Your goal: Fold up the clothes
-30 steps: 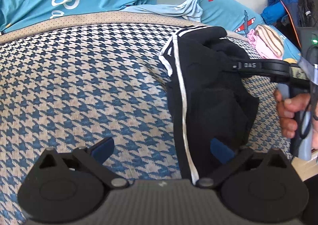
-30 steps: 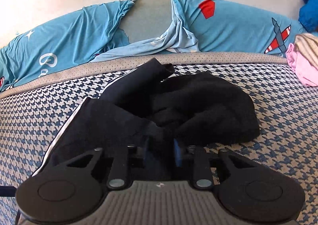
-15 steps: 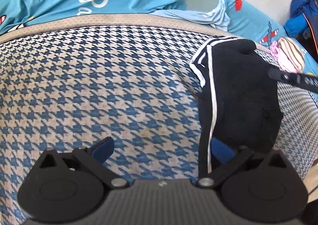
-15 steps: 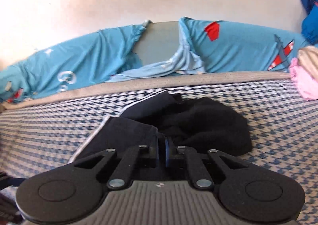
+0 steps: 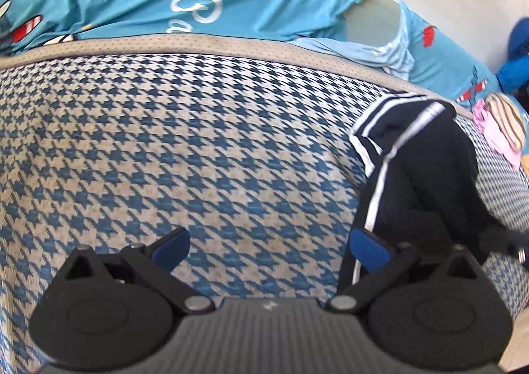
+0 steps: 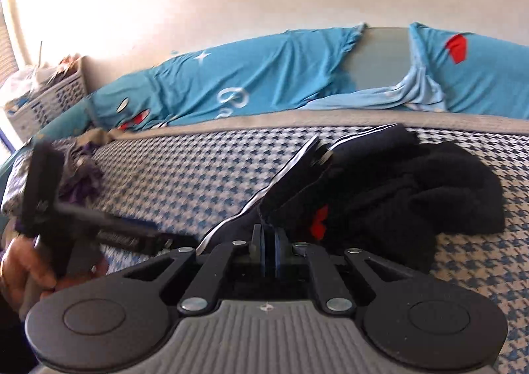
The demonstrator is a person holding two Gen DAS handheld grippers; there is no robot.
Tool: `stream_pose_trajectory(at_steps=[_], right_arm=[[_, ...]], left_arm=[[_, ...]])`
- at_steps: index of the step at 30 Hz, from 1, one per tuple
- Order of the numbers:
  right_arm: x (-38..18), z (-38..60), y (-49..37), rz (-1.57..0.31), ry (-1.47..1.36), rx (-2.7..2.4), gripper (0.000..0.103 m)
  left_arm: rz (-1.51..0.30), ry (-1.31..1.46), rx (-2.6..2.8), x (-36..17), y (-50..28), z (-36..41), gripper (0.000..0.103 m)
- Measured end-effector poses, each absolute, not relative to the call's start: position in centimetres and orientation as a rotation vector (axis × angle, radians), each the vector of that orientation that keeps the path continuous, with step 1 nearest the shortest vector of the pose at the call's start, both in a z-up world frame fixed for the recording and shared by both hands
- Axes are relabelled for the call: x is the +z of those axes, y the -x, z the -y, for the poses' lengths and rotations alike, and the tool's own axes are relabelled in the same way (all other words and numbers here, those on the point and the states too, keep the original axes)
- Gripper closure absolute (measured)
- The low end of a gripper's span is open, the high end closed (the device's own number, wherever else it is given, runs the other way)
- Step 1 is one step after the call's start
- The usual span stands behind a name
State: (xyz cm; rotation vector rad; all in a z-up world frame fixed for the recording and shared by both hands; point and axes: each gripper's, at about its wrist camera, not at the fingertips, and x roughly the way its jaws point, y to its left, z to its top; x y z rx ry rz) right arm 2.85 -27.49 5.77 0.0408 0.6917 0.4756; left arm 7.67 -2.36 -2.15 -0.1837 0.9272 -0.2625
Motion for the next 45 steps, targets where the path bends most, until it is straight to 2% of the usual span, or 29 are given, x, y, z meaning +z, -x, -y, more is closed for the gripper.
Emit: stream_pose_trajectory(at_steps=[6,16,20,22,25,30,36,45], right_arm=[[5.5,25.6,-0.4,-0.703,-0.037,0.560,0.096],[2.4,21.3,2.4,-0.825,0.144,0.733,0.096],[1.9,20.6,3.2,-0.828,0.232,0.754,0.092],[2.4,21.4,3.1,-0.818,0.179,0.763,0.091],[3.7,22.6,3.3,-0.774,0.114,0.787,0.084],[6.1,24.5,3.6,-0.674,0.016,0.848,0.082],[7.5,26.8,2.3,-0.616,-0.152,0.761,0.068],[6.0,26.6,-0.9,-0.648,-0.245,0.577,0.038]], left_arm=[[-0.912,0.206,-0.242,-1.8,-7.8,1.7,0.000],[-0.907,0.198,-0.268,-1.9,-7.6,2.2,0.000],[-0.914,0.161,-0.296,-2.1,-7.3,3.1,0.000],[-0.917,0.143,-0.307,-2.2,-7.2,3.4,0.000],[-0.923,0.115,-0.320,-2.4,-7.1,3.9,0.000],[-0.936,0.067,-0.330,-2.8,-6.8,4.7,0.000],[-0.951,0.084,-0.323,-2.9,-7.1,4.4,0.000],[-0.967,0.090,-0.314,-3.0,-7.3,4.1,0.000]])
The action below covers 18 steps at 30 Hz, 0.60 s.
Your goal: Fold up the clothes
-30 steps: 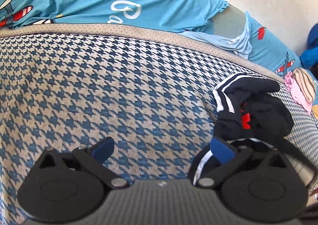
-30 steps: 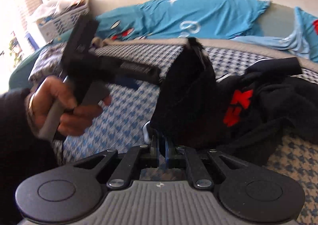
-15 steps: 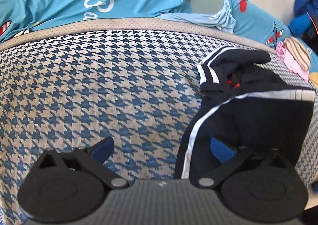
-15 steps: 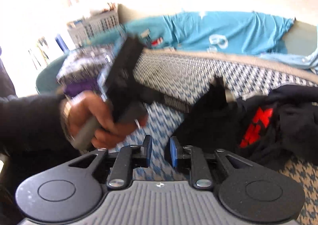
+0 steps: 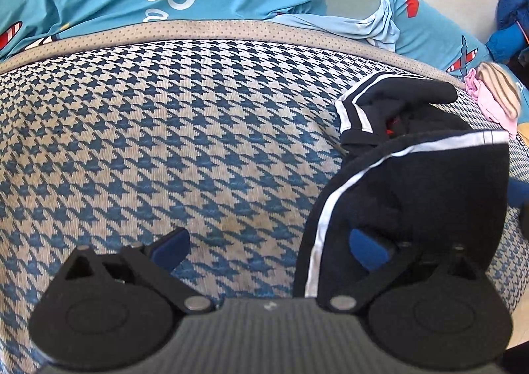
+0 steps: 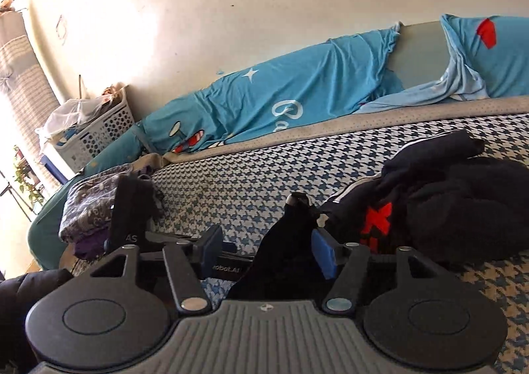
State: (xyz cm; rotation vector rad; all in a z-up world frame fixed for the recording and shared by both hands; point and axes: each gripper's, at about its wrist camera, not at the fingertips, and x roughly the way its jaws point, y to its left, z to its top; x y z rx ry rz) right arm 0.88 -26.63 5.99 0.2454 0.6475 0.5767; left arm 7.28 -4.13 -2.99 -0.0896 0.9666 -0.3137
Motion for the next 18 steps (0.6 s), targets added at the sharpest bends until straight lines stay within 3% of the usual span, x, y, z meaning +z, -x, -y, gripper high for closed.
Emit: stream_pose_trajectory(at_steps=[2,9,18], right_arm=[[5.3,26.1,-1.6,-0.671,-0.247,0.576,0.033],[3.1,24.9,-3.5,-0.732,-0.191,0.421,0.033],[5.4,24.5,-0.5,-0.727,-0.071,0.660,0.033]], left_arm=[[-0.968,0.088,-0.309,-2.9,-7.3,4.0,0.000],[-0.969,0.123,-0.234,-2.4,-7.8,2.3,0.000],[-0.956,0.200,-0.149,-1.9,-8.7,-0.1,0.000]])
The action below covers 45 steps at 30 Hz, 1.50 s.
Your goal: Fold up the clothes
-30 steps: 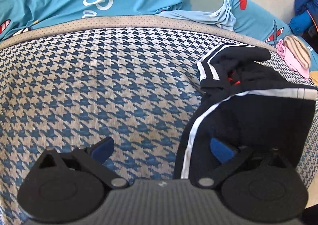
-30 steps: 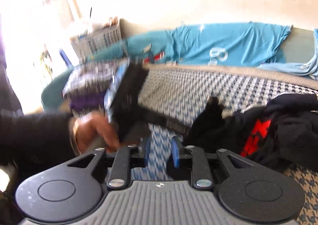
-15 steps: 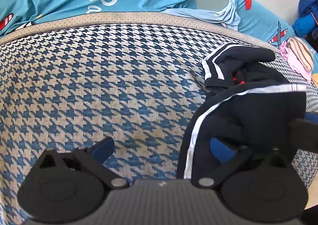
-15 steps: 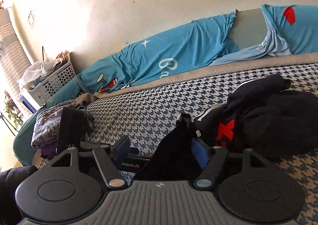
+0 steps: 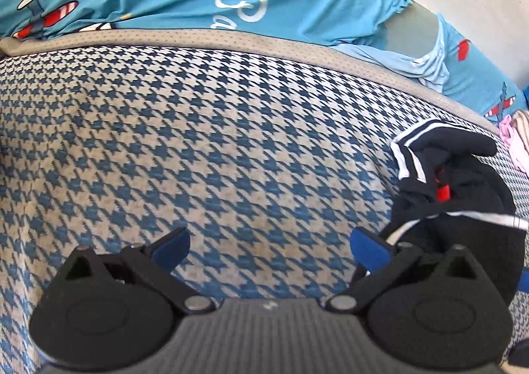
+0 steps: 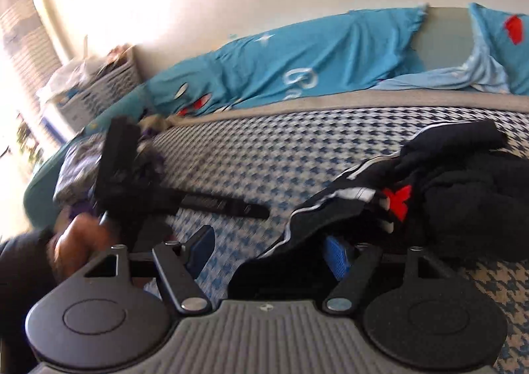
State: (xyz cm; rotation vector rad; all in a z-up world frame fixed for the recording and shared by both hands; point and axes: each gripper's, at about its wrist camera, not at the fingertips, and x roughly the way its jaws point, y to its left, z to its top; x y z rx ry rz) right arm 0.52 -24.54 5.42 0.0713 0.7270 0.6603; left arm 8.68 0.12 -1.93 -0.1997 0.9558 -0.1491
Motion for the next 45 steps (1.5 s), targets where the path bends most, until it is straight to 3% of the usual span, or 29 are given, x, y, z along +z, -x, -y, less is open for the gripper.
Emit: stream_pose_trajectory(at_steps=[9,19,24,25,29,31,37,45], right_arm=[[7.3,29.0,0.5,-0.627,-0.204,0.567,0.031],[3.7,29.5,-4.0,-0.758,-0.551,0.483,0.025],[2.6,27.4,-4.6,-0.788,-0.444,0.451,0.025],[2.3,26.9,-4.5,-0.795,-0.407,0.446,0.029],[1.3,25.0,-4.1,-0.855,-0.293,0.505,0.071],[1.2,24.3,-3.5,-0.854,-0.236,0.536,0.082],[1.4,22.7,-1.5,-0.852,-0.117,0.687,0.091],[1.0,20.1,0.9,-0.858,-0.003,0.910,0.091]], left_arm=[[-0.982,0.199,-0.140,-2.7,-8.7,0.1,0.000],[-0.989,0.200,-0.142,-2.9,-8.6,0.1,0.000],[-0.983,0.214,-0.140,-2.6,-8.6,-0.1,0.000],[-0.981,0.218,-0.139,-2.5,-8.7,-0.2,0.000],[-0.973,0.229,-0.137,-2.3,-8.9,-0.5,0.000],[-0.970,0.230,-0.140,-2.3,-8.9,-0.5,0.000],[-0.960,0.226,-0.170,-2.1,-8.8,-0.1,0.000],[-0.963,0.207,-0.241,-2.2,-8.6,1.0,0.000]])
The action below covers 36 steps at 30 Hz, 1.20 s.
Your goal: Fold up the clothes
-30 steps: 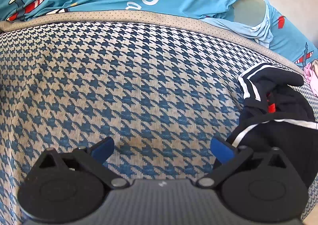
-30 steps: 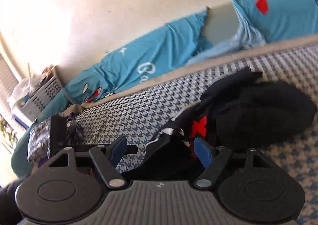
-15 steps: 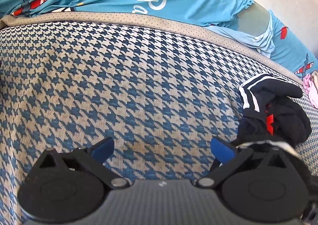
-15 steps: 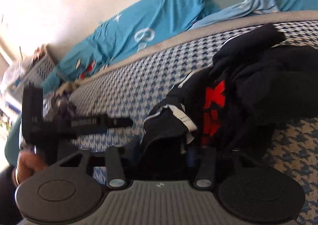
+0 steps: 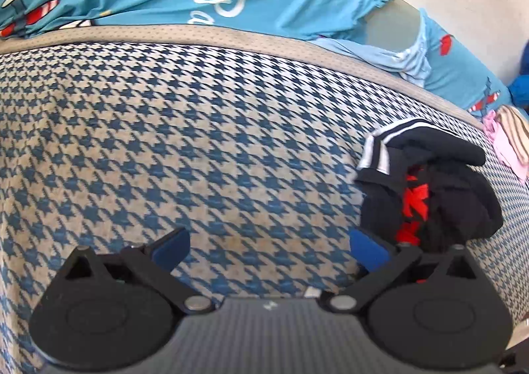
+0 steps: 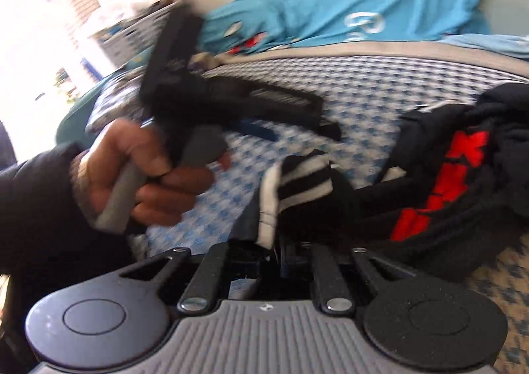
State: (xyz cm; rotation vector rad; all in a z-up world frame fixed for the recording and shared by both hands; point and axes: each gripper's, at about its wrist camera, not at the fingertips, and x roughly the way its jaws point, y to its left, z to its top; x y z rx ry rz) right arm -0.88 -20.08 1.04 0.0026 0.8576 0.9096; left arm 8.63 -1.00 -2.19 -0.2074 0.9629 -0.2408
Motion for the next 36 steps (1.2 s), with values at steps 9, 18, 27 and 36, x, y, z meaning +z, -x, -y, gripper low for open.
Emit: stream_pose_trajectory(at_steps=[9,18,27,36], right_arm=[[2.4,19.9,1.3,-0.799,0.117,0.933,0.065],[5.6,23.3,1.5,-0.668,0.003,0.879,0.047],[5.2,23.4,-1.6,-0.703,-0.053,0.617,0.046],[2.9,21.1,-4.4,-0.701,0.094,0.488,0.046]], left_arm=[[-1.017,0.101,-0.278,-3.5,-8.0,2.9,0.000],[-1.022,0.035,-0.274,-3.6,-7.5,3.2,0.000],[-1.040,0.109,-0.309,-3.2,-6.7,1.9,0.000],[-1.058,0.155,-0.309,-3.1,-6.8,1.2,0.000]])
